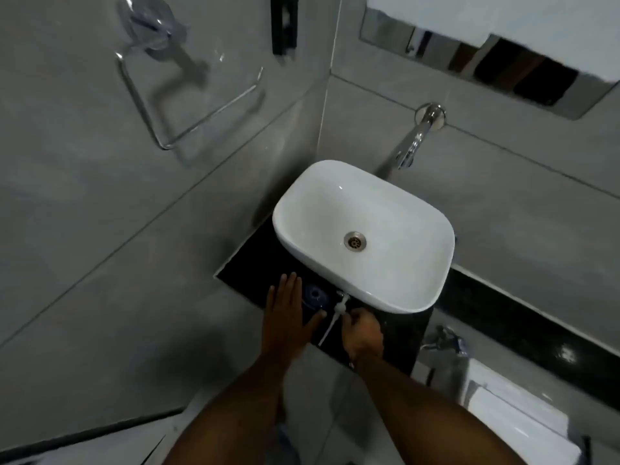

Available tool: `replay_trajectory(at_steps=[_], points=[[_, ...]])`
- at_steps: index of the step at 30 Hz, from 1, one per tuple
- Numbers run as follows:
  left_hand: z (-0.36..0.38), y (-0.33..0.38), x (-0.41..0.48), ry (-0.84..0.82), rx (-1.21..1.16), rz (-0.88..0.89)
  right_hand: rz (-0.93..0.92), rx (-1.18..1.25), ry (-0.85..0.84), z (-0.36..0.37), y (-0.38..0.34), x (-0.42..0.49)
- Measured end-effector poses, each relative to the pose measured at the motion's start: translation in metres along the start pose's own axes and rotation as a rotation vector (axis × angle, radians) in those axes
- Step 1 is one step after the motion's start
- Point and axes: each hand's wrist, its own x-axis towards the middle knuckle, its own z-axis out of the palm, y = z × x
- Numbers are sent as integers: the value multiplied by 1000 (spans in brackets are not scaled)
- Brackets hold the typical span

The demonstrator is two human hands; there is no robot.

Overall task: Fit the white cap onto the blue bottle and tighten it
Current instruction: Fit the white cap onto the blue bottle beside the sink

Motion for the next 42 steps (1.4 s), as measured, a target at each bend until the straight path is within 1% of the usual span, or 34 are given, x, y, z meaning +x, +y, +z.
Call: replay_trajectory(at_steps=[2, 5, 10, 13, 15, 17, 20, 21, 23, 26, 32, 36, 39, 42], points=[[4, -6, 11, -11, -52, -36, 127, 98, 27, 6, -12, 10], [9, -12, 22, -51, -106, -40, 256, 189, 26, 14, -31, 20], [17, -18, 28, -82, -185, -4, 266, 155, 58, 25, -37, 33], [18, -22, 27, -77, -215, 10, 210, 152, 4, 18, -28, 29], [19, -23, 26, -74, -221, 8, 113, 121, -8, 7, -19, 16], [19, -23, 26, -75, -220, 9, -36, 137, 77, -9, -15, -2], [20, -23, 25, -81, -238, -1, -239, 331, 280, -41, -27, -30], [20, -23, 24, -76, -245, -2, -303, 406, 311, -50, -35, -37], [20, -23, 23, -61, -251, 0, -374, 553, 318, -59, -52, -47], [21, -23, 22, -45, -256, 7, -393, 653, 293, -54, -70, -50], [22, -24, 23, -65, -250, 2, -390, 656, 242, -31, -66, -35], [22, -25, 24, -91, -261, 1, -438, 553, 190, -10, -62, -24], [23, -26, 23, -80, -261, 16, -419, 482, 127, 7, -59, -14], [25, -26, 23, -63, -262, 24, -447, 367, 127, 18, -55, -3]])
